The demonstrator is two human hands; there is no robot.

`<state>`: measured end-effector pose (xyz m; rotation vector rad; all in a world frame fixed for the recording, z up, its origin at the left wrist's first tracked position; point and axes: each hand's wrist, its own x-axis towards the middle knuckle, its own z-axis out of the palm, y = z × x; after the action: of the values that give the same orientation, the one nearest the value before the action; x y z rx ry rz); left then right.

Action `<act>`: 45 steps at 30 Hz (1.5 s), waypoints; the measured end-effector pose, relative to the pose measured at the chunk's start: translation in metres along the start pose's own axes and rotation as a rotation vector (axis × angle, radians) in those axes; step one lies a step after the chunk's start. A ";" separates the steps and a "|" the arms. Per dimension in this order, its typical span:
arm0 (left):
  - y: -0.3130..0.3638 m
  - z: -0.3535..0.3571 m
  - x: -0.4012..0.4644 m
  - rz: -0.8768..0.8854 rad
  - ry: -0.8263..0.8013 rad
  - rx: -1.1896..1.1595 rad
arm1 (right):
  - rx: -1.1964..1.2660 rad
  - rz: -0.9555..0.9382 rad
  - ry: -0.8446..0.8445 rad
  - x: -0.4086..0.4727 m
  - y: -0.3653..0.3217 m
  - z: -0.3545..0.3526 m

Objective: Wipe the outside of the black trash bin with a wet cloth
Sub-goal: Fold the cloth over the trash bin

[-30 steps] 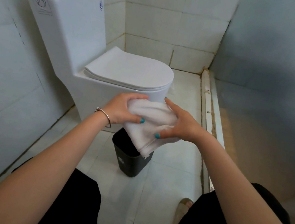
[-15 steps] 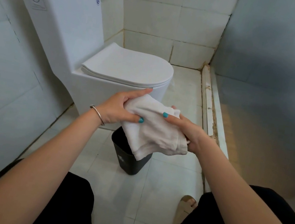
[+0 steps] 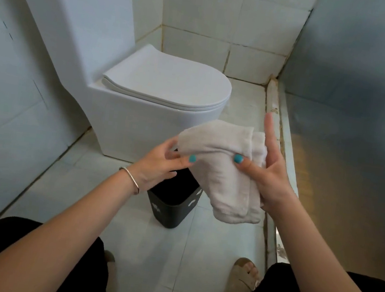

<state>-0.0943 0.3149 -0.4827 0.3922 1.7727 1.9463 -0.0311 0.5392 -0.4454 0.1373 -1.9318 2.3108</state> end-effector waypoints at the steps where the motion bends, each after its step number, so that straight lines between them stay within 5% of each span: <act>1: -0.002 0.005 -0.003 -0.023 -0.028 -0.037 | 0.031 0.001 0.001 0.000 0.000 -0.001; 7: -0.002 0.019 -0.008 0.170 0.195 -0.243 | 0.123 0.038 0.031 0.003 -0.002 0.002; 15: 0.014 0.010 -0.019 0.368 0.270 0.252 | 0.097 0.204 0.107 0.007 -0.003 0.004; 21: 0.015 -0.003 -0.022 0.243 0.080 0.301 | -0.130 0.191 0.032 0.005 -0.006 -0.004; 30: 0.021 -0.019 -0.021 0.165 0.092 0.521 | -0.535 0.216 -0.076 0.003 0.003 0.000; 41: 0.022 -0.018 -0.016 0.236 0.416 0.798 | -0.871 0.037 0.076 0.010 0.011 0.002; 45: 0.026 -0.017 -0.018 0.216 0.478 0.969 | -0.905 0.114 0.057 0.012 0.009 -0.004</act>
<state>-0.0917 0.2901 -0.4574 0.4534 3.0456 1.2091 -0.0443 0.5423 -0.4536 -0.1309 -2.7639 1.2521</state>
